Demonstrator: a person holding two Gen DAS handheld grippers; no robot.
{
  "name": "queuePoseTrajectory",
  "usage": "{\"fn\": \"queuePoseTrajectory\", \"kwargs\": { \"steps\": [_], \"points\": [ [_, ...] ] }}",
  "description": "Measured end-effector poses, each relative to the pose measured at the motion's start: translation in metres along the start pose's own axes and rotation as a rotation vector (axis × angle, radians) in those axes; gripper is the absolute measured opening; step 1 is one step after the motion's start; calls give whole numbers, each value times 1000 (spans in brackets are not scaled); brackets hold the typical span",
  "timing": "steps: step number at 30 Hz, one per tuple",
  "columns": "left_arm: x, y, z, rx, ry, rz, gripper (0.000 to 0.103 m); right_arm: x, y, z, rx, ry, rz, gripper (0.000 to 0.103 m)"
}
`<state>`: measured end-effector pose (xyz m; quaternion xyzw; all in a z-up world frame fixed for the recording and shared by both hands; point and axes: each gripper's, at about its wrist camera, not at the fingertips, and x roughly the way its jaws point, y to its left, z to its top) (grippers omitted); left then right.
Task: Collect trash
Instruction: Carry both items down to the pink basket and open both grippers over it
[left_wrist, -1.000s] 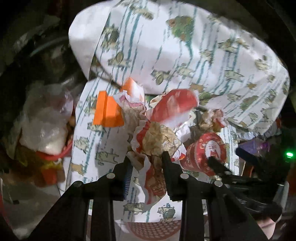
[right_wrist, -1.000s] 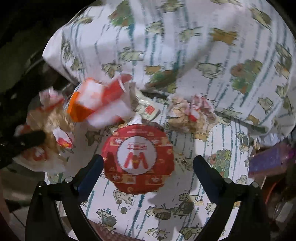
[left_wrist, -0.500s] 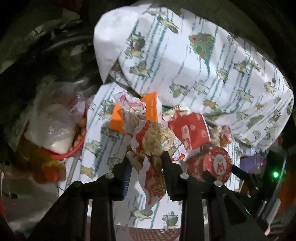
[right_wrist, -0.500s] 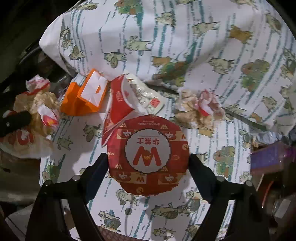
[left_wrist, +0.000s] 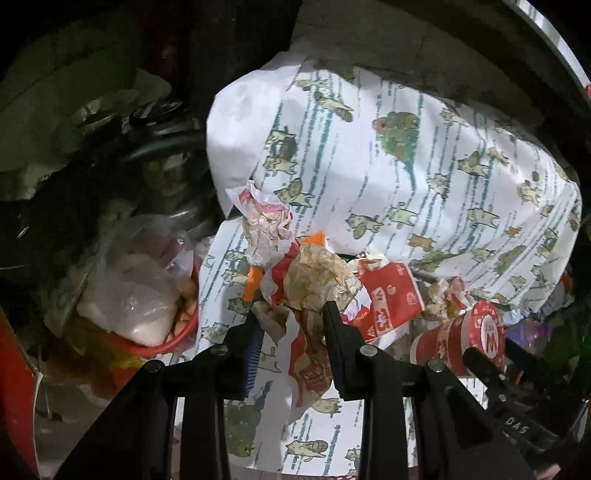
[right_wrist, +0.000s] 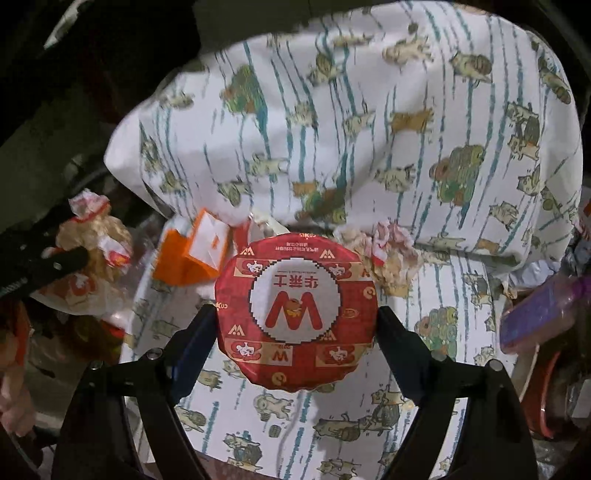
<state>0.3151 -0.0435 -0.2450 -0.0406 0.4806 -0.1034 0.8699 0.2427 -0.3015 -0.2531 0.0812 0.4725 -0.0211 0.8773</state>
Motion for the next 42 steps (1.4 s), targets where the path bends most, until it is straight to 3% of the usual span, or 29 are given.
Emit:
{"fn": "queuePoseTrajectory", "kwargs": {
  "steps": [5,18,23,26,29,34,42],
  "points": [
    [-2,-1,-1,-5,-1,-2,33,-10,-2,0,7,-5,102,84],
    [-27,4,2,-9,-85,14,33,-30,-2,-11,-48,-27,81,84],
    [-66,-4,-5,37,-163,-2,33,-60,2,-24,13,-22,110,84],
    [-104,-2,-17,7,-213,-48,33,-86,17,-38,-46,-22,120,84],
    [-133,-5,-36,-14,-149,-23,33,-116,33,-56,-122,-39,127,84],
    [-155,-17,-98,85,-57,-62,33,-141,42,-87,-177,-27,136,84],
    [-93,-19,-171,48,188,-65,33,-105,33,-134,-124,84,127,84]
  ]
}}
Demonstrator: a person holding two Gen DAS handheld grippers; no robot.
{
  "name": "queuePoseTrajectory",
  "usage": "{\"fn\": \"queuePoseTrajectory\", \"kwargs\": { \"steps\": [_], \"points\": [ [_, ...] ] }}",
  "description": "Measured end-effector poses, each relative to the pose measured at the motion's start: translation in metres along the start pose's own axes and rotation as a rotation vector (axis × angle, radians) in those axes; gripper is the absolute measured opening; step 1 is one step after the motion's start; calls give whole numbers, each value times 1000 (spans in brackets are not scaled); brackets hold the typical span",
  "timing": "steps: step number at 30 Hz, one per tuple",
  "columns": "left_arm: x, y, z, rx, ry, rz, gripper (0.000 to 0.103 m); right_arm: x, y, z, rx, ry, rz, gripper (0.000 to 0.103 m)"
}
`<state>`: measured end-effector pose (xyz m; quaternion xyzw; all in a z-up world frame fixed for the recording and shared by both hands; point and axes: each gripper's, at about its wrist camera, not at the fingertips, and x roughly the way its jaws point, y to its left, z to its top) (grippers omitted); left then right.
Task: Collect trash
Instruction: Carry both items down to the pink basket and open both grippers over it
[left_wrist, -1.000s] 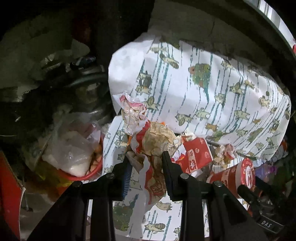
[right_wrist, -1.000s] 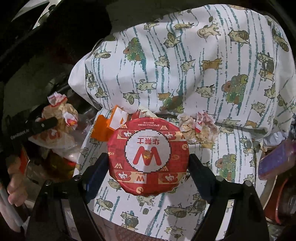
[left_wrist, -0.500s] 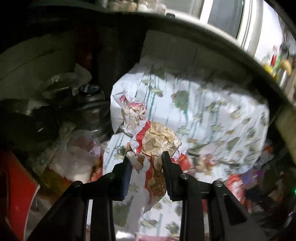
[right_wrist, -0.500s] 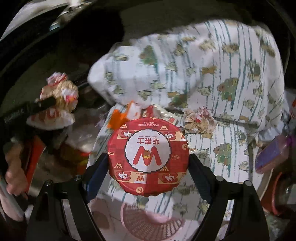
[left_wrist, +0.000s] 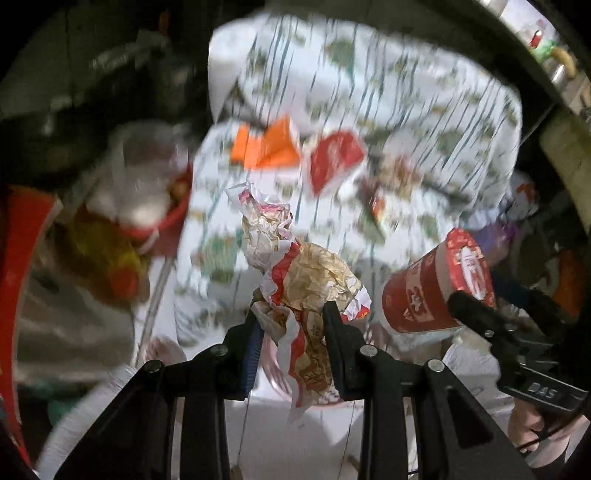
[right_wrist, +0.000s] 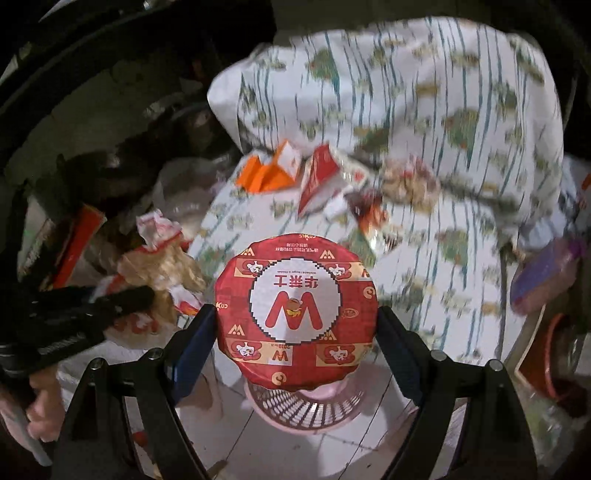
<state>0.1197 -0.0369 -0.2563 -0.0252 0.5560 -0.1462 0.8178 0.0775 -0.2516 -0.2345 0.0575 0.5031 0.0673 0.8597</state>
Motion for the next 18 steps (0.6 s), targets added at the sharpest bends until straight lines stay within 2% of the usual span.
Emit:
{"fn": "queuePoseTrajectory", "kwargs": {
  "steps": [4,6,10,15,18],
  "points": [
    [47,7,-16,-14,119,1,33,22,-5,-22,-5,55,-38,84],
    [68,9,-21,-12,159,18,33,35,-9,-28,-6,84,-54,84],
    [96,8,-24,-15,233,-1,33,57,-19,-35,1,126,-91,84],
    [117,4,-26,7,283,32,33,56,-22,-36,7,103,-66,84],
    [125,7,-27,-13,320,27,33,56,-23,-41,26,133,-33,84]
  ]
}}
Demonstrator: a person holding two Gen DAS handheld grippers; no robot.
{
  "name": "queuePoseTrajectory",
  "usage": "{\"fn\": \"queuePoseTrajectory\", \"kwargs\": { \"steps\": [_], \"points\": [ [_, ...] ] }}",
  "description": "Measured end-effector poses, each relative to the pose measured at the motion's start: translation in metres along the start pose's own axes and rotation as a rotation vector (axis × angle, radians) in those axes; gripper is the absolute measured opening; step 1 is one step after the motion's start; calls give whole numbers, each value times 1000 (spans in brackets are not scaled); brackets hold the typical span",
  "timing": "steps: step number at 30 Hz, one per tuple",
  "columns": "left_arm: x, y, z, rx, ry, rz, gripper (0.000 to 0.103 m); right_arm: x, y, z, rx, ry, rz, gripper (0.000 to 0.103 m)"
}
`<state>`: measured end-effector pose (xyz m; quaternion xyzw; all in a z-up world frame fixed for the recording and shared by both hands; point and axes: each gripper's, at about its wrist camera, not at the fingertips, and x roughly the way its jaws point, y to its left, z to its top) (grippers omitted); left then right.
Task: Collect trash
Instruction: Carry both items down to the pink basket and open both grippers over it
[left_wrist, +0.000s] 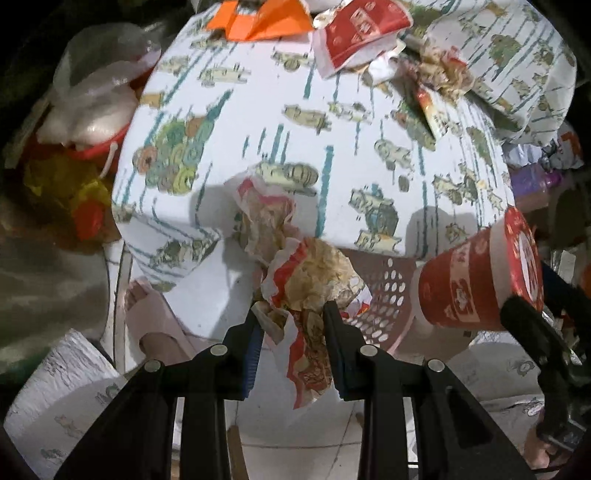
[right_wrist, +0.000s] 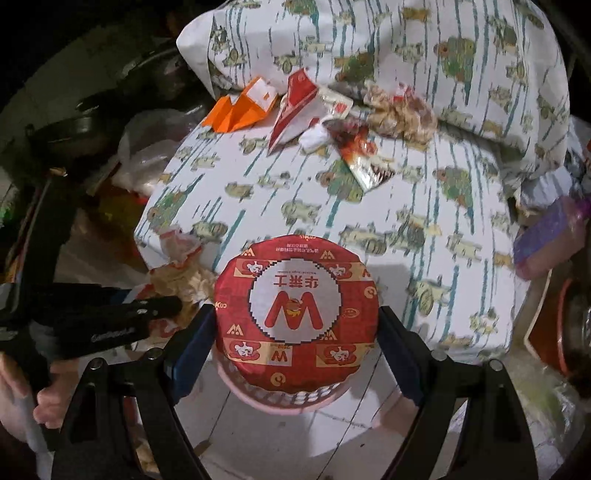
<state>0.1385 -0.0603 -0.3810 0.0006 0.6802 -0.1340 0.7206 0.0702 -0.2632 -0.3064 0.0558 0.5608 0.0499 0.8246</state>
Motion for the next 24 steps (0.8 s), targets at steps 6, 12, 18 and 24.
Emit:
{"fn": "queuePoseTrajectory", "kwargs": {
  "steps": [6,12,18,24],
  "points": [
    [6,5,-9,23,21,41,35,12,1,-11,-16,62,16,84],
    [32,9,-15,30,99,52,35,35,-3,-19,9,141,37,84],
    [47,-1,-16,54,136,-10,52,56,-3,-24,6,192,2,84],
    [31,-5,-14,58,86,-20,85,62,-14,-21,51,207,4,85]
  ]
}}
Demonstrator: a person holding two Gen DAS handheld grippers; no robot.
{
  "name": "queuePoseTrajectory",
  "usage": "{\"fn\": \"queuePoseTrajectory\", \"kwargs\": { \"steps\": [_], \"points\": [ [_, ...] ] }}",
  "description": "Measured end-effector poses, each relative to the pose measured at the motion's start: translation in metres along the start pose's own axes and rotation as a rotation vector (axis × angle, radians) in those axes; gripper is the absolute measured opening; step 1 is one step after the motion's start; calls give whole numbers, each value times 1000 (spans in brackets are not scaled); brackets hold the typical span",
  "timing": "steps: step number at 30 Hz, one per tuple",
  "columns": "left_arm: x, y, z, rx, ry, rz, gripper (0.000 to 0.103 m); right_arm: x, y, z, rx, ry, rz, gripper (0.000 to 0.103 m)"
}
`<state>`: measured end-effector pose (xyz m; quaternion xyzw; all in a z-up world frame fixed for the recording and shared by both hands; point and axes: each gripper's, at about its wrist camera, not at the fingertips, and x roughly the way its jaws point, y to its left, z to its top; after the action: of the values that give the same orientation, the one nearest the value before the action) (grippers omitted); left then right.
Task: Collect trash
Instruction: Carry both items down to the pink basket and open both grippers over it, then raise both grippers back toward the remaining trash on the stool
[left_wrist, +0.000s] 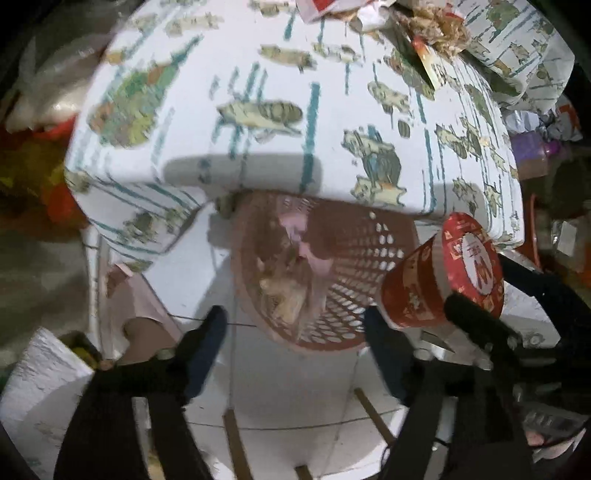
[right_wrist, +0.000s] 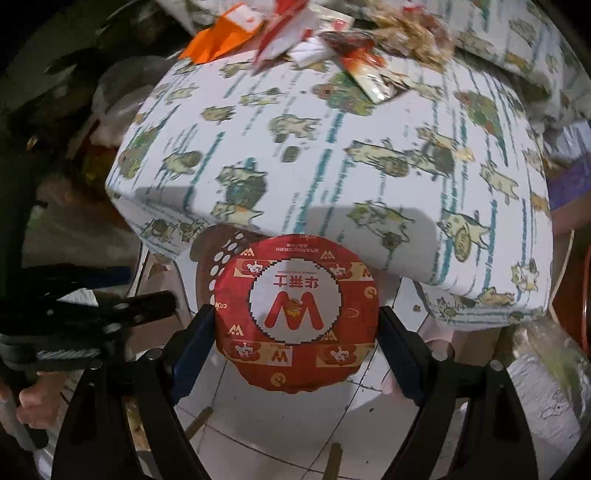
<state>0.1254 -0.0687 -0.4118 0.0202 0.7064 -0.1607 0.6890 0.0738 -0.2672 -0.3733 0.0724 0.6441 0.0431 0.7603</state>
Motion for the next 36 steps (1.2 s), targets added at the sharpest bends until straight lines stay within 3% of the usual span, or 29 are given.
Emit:
{"fn": "queuePoseTrajectory", "kwargs": {
  "steps": [7,11,17,21,24,30,36],
  "points": [
    [-39,12,6,-29,-129,96,85,-10,-11,2,68,-9,143,92],
    [-61,19,8,-45,-196,110,85,-24,-4,2,36,-80,76,92],
    [-94,14,5,-6,-348,222,85,-54,5,0,-30,-217,27,93],
    [-113,21,5,-48,-416,194,85,-71,13,-1,-75,-326,-50,94],
    [-129,28,5,-97,-482,172,85,-80,12,3,-68,-363,-44,94],
    [-156,42,0,-188,-630,269,85,-94,15,11,-27,-406,-36,94],
    [-174,50,-7,-208,-703,209,86,-113,22,15,-17,-490,-16,94]
  ]
}}
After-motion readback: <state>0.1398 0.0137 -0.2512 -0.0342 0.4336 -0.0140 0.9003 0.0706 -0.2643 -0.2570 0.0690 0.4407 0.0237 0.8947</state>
